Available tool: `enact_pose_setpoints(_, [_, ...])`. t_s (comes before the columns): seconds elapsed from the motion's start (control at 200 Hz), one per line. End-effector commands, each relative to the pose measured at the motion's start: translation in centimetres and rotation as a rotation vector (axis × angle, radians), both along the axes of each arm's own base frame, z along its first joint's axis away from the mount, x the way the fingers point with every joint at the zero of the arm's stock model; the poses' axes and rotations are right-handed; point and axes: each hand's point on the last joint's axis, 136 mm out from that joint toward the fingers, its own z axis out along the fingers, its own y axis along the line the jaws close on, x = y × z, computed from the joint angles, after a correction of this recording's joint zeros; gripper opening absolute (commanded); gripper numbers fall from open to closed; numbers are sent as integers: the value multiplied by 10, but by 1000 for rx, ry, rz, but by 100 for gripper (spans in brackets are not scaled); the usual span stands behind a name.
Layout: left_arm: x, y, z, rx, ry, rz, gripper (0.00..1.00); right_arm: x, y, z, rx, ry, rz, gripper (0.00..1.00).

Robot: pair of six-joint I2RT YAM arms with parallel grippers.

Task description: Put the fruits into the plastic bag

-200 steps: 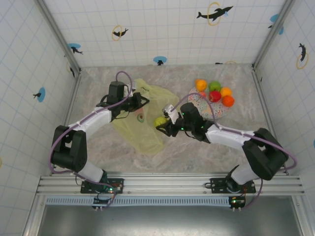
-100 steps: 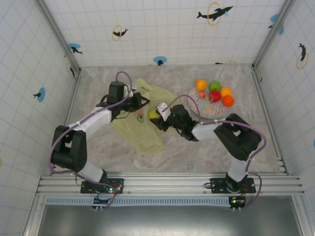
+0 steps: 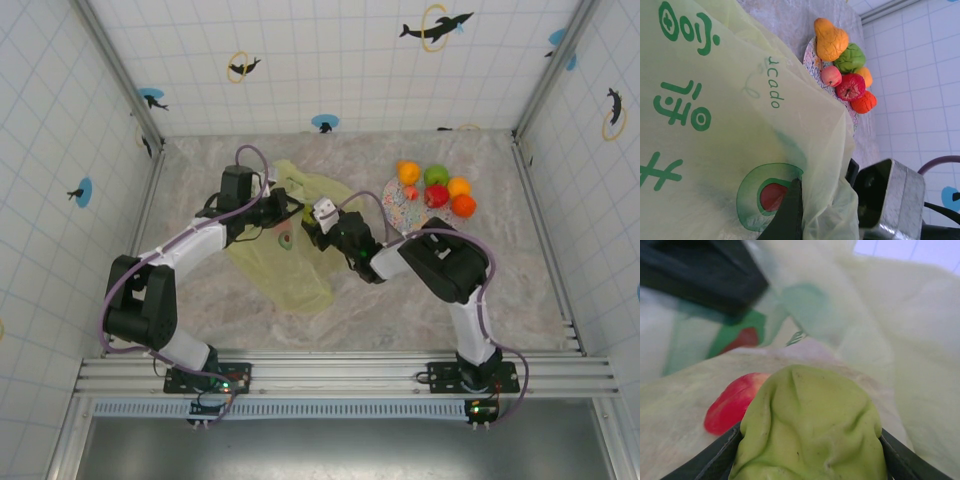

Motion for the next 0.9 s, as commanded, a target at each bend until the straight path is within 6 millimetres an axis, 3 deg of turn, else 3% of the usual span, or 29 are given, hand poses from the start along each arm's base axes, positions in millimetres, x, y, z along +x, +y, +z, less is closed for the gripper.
enact_pose_setpoints(0.0, [-2, 1, 13, -24, -23, -10, 0, 13, 5, 24, 88, -70, -62, 58])
enact_pose_setpoints(0.175, [-3, 2, 16, -26, -34, -7, 0, 15, 3, 10, 78, -46, -84, 60])
enact_pose_setpoints(0.616, [-1, 3, 15, -23, -34, -2, 0, 29, 18, -1, 93, -30, -122, 73])
enact_pose_setpoints(0.751, [-1, 3, 14, -19, -31, -1, 0, 25, 12, -1, 86, -28, -132, 84])
enact_pose_setpoints(0.896, [-1, 4, 14, -15, -32, 2, 0, 11, -3, 2, 73, -16, -127, 87])
